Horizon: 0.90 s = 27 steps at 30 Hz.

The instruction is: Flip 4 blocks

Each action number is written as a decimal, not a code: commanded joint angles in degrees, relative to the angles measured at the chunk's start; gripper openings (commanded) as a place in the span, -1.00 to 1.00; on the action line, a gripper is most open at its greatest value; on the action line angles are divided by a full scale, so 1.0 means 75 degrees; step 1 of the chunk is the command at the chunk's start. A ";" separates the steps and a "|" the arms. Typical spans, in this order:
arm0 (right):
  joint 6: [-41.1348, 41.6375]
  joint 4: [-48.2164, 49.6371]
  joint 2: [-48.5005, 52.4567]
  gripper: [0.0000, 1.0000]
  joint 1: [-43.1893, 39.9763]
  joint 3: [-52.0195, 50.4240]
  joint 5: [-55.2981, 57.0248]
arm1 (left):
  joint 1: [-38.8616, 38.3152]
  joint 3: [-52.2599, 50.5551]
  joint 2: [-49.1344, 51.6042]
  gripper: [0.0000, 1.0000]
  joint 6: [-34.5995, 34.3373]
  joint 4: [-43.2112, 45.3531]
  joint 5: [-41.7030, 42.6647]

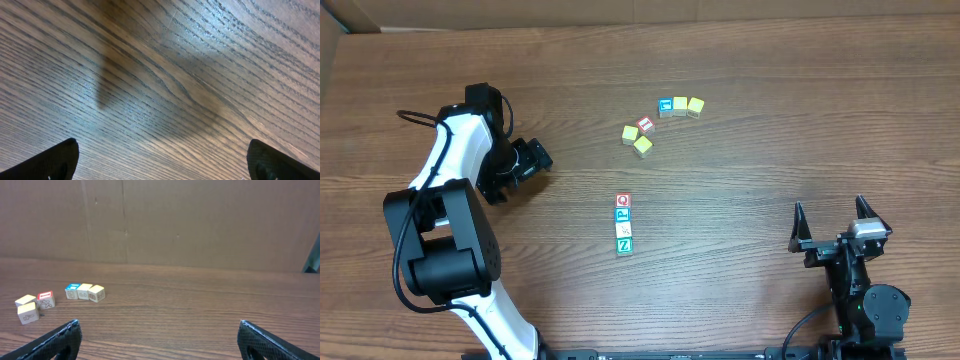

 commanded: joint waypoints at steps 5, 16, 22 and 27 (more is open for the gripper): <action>-0.0058 0.0041 -0.0064 1.00 -0.0026 -0.0082 -0.0041 | -0.0119 0.0073 -0.1527 1.00 -0.0020 0.0009 -0.0052; -0.0058 0.0041 -0.0064 1.00 -0.0026 -0.0082 -0.0044 | -0.0154 0.0073 -0.5543 1.00 -0.0020 0.0000 -0.0052; -0.0058 0.0041 -0.0064 1.00 -0.0026 -0.0082 -0.0044 | -0.0154 0.0073 -0.7522 1.00 0.0096 -0.0152 -0.0312; -0.0058 0.0041 -0.0064 1.00 -0.0026 -0.0082 -0.0041 | -0.0152 0.0073 -0.8743 1.00 0.0096 -0.0181 -0.0306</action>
